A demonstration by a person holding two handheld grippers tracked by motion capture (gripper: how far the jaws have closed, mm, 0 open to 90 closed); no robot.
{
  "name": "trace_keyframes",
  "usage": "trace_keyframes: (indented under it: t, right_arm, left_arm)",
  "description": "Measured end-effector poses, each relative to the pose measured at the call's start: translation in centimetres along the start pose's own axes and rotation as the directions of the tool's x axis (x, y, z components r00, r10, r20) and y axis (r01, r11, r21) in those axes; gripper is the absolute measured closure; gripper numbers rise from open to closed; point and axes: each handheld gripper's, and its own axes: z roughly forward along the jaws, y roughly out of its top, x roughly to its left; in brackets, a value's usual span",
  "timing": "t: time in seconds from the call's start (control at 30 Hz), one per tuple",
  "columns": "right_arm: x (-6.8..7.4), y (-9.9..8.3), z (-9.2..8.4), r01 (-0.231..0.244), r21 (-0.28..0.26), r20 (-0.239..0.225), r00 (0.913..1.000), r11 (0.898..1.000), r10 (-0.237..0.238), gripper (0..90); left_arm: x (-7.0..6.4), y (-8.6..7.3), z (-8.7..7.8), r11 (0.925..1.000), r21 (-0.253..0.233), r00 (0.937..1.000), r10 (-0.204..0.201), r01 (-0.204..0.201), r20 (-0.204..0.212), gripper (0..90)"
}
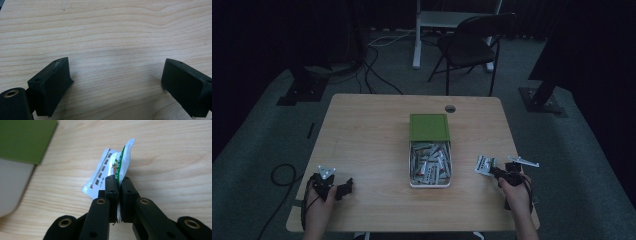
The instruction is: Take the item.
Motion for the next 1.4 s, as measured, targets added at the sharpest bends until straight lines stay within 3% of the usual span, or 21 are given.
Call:
trace_keyframes:
  t: [0.07,0.27,0.67,0.7,0.9,1.07,1.3,1.4]
  right_arm:
    - [-0.3,-0.2,0.3,0.016,0.009,0.036,0.9992,1.000,-0.016,86.1]
    - [-0.9,-0.3,0.4,0.021,0.008,0.051,0.9985,1.000,-0.022,82.4]
    - [-1.8,-0.2,-0.1,0.076,-0.027,0.057,0.9956,0.997,-0.074,51.1]
    - [-1.9,-0.2,-0.2,0.055,-0.043,0.048,0.9975,0.998,-0.053,47.3]
    - [-1.6,-0.2,-0.2,0.085,-0.023,0.008,0.9964,0.996,-0.085,42.1]
    - [-0.6,-0.2,-0.1,0.135,-0.036,-0.040,0.9899,0.990,-0.136,29.2]
    - [0.3,-0.2,-0.1,0.161,-0.056,-0.056,0.9849,0.985,-0.164,26.9]
    - [0.8,-0.3,-0.1,0.174,-0.067,-0.089,0.9796,0.982,-0.180,26.4]
  left_arm:
    - [0.0,0.0,0.0,1.0000,0.000,1.0000,0.000,0.000,0.000,9.5]
    - [0.0,0.0,0.0,1.0000,0.000,1.0000,0.000,0.000,0.000,9.5]
    - [0.0,0.0,0.0,1.0000,0.000,1.0000,0.001,-0.001,0.000,9.5]
    - [0.0,0.0,0.0,1.0000,0.000,1.0000,0.002,-0.002,0.001,9.5]
    - [0.0,0.0,0.0,1.0000,0.001,1.0000,0.002,-0.002,0.000,9.5]
    - [0.0,0.0,0.0,1.0000,0.001,1.0000,0.003,-0.003,0.000,9.5]
    - [0.0,0.0,0.0,1.0000,0.001,1.0000,0.002,-0.002,0.000,9.5]
    - [0.0,0.0,0.0,1.0000,0.001,1.0000,0.003,-0.003,0.000,9.5]
